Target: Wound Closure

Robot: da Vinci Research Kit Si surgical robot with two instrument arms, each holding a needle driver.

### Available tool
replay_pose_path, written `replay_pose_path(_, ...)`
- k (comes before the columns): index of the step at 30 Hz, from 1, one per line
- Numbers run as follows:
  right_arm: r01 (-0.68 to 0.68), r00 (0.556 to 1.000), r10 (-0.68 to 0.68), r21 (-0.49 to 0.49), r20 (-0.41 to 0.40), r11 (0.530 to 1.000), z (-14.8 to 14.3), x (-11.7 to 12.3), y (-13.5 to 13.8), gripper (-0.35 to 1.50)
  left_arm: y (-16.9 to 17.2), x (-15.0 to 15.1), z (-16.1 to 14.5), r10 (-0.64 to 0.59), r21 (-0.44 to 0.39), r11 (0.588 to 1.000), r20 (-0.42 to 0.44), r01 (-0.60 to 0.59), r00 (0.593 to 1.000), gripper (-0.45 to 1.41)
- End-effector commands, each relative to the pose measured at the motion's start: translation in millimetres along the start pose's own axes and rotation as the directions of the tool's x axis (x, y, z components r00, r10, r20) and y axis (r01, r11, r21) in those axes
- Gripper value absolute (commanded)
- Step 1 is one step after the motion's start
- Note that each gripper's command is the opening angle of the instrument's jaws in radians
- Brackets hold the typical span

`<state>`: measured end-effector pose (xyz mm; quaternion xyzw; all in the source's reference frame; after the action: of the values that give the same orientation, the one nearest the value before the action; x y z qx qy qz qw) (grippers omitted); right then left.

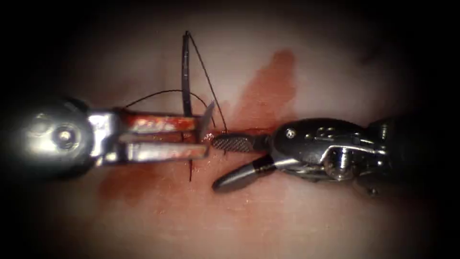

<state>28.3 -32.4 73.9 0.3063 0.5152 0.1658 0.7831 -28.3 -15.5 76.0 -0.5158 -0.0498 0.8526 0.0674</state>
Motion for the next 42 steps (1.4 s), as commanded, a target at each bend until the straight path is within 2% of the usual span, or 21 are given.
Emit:
replay_pose_path(1, 0.008, 1.0, -0.008, -0.002, 0.002, 1.0, 0.9, -1.3, 0.3, 1.03, 0.2, -0.2, 0.6, -0.001, -0.001, 1.0, -0.001, 0.001, 1.0, -0.45)
replay_pose_path(7, -0.001, 1.0, 0.001, -0.001, 0.004, 1.0, 1.0, -1.7, 0.5, 1.03, 0.4, -0.4, 0.6, 0.0, -0.002, 1.0, -0.001, 0.0, 1.0, -0.45)
replay_pose_path(15, -0.008, 1.0, 0.008, 0.031, 0.004, 0.999, -1.7, -1.0, 0.0, 1.03, -0.1, -2.0, -0.1, 0.011, -0.01, 1.0, -0.008, -0.011, 1.0, -0.45)
replay_pose_path(21, -0.008, 1.0, 0.008, 0.038, 0.004, 0.999, -2.7, -0.9, 0.2, 1.03, 0.3, -2.3, -1.1, -0.003, -0.009, 1.0, -0.006, 0.003, 1.0, -0.45)
replay_pose_path(31, -0.017, 1.0, 0.017, 0.031, -0.002, 0.999, 0.2, -0.8, 0.2, 1.03, 1.1, -1.5, -0.5, -0.022, 0.003, 1.0, 0.001, 0.022, 1.0, -0.45)
replay_pose_path(35, -0.032, 0.999, 0.031, 0.033, 0.005, 0.999, 1.6, -1.6, 0.3, 0.98, 1.2, -1.5, -0.5, -0.022, 0.001, 1.0, 0.0, 0.022, 1.0, -0.45)
replay_pose_path(37, -0.033, 0.999, 0.032, 0.031, 0.007, 0.999, 2.0, -2.1, 0.5, 0.88, 1.2, -1.4, -0.5, -0.022, 0.001, 1.0, 0.0, 0.022, 1.0, -0.45)
replay_pose_path(39, -0.026, 1.0, 0.026, 0.03, 0.007, 0.999, 2.2, -2.8, 0.8, 0.63, 1.2, -1.4, -0.5, -0.023, 0.001, 1.0, 0.0, 0.023, 1.0, -0.45)
replay_pose_path(40, -0.024, 1.0, 0.024, 0.041, 0.015, 0.999, 2.2, -3.1, 0.9, 0.24, 1.2, -1.3, -0.5, -0.023, 0.001, 1.0, 0.0, 0.023, 1.0, -0.45)
replay_pose_path(41, -0.023, 0.999, 0.021, 0.057, 0.025, 0.998, 2.1, -3.4, 1.1, -0.35, 1.2, -1.3, -0.6, -0.024, 0.001, 1.0, 0.0, 0.024, 1.0, -0.45)
replay_pose_path(42, -0.021, 1.0, 0.02, 0.06, 0.023, 0.998, 1.9, -3.5, 1.1, -0.35, 1.2, -1.3, -0.6, -0.024, 0.002, 1.0, 0.0, 0.024, 1.0, -0.45)
